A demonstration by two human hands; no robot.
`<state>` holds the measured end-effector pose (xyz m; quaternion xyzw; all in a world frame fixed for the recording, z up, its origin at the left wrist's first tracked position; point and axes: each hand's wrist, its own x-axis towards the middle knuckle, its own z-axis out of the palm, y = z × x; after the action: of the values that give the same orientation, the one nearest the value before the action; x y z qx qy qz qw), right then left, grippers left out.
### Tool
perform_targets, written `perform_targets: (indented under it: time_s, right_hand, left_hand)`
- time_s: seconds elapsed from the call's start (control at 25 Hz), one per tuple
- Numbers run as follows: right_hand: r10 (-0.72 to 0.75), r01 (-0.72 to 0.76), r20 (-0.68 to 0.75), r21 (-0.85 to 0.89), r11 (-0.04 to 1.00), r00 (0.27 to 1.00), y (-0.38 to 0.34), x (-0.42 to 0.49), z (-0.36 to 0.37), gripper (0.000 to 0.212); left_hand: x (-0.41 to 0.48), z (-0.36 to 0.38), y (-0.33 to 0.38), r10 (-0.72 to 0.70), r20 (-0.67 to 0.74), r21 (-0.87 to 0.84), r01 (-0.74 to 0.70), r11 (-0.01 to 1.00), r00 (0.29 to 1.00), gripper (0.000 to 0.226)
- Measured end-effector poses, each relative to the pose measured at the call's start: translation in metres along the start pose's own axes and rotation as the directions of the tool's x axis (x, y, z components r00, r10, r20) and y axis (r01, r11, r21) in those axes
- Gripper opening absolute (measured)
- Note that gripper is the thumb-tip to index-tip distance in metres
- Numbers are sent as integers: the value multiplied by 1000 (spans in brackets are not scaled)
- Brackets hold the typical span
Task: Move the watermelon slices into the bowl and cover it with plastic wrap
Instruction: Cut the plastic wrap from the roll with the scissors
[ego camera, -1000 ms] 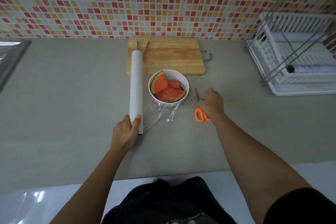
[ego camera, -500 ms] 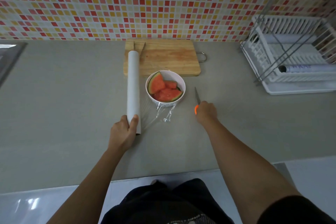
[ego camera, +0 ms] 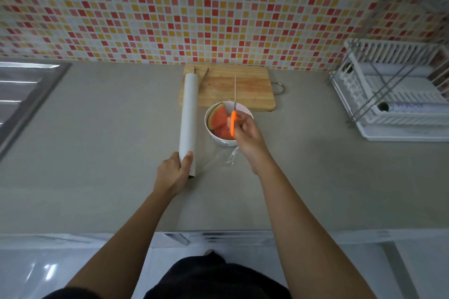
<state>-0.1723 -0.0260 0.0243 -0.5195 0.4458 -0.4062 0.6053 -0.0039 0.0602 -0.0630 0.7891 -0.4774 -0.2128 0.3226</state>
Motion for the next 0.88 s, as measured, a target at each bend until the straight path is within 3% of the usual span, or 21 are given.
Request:
perform_targets:
  time_s: [0.08, 0.24, 0.36, 0.56, 0.76, 0.88]
  right_hand:
    - [31, -32, 2, 61, 998, 1000, 6, -9, 6, 19]
    - [88, -89, 91, 10, 996, 992, 19, -32, 22, 23]
    - [104, -106, 65, 26, 994, 992, 26, -44, 31, 23]
    - [174, -176, 58, 28, 984, 983, 67, -77, 42, 19]
    - [346, -345, -4, -65, 936, 938, 113, -109, 61, 32]
    - [386, -377, 37, -149, 914, 922, 118, -120, 64, 43]
  left_hand:
    - [-1, -1, 2, -12, 5, 11, 12, 1000, 1000, 60]
    - [-4, -3, 7, -50, 0, 18, 50, 999, 999, 60]
    - [-1, -5, 7, -89, 44, -100, 93, 991, 995, 68]
    - [4, -7, -4, -152, 113, -223, 174, 959, 982, 63]
    - [7, -1, -28, -189, 189, -261, 235, 936, 964, 48]
    - [5, 0, -30, -191, 179, -256, 233, 938, 965, 44]
